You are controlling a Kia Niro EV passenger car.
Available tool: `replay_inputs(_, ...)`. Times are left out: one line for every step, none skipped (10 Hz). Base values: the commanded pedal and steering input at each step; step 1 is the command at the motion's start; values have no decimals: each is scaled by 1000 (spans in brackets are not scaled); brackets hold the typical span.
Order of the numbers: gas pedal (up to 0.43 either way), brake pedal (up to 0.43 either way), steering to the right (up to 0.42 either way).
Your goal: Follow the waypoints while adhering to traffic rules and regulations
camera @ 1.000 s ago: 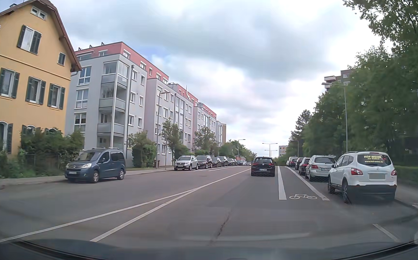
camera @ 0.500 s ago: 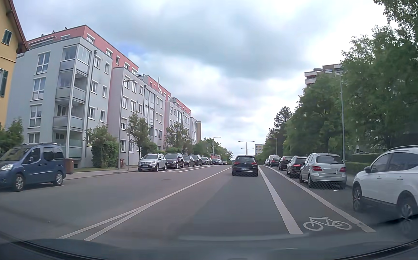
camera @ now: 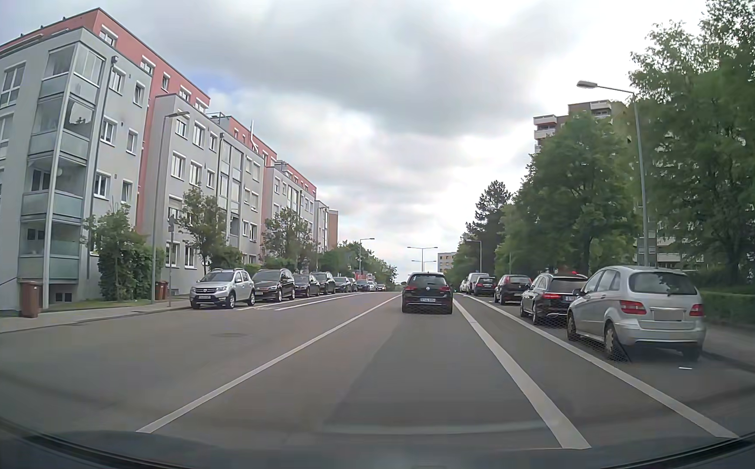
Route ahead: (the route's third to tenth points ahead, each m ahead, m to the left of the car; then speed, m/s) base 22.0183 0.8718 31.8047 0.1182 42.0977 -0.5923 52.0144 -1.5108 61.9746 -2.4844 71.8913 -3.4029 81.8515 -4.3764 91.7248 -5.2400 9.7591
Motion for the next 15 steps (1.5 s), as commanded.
replay_inputs(47, 0, 32)
replay_inputs(20, 0, 28)
replay_inputs(0, 0, 25)
replay_inputs(0, 0, 25)
replay_inputs(0, 0, 25)
replay_inputs(0, 0, 22)
replay_inputs(0, 0, 17)
replay_inputs(0, 0, 14)
replay_inputs(0, 0, 16)
replay_inputs(0, 0, 12)
replay_inputs(0, 0, 7)
replay_inputs(0, 0, 5)
replay_inputs(0, 0, 5)
replay_inputs(0, 0, 5)
replay_inputs(8, 0, 5)
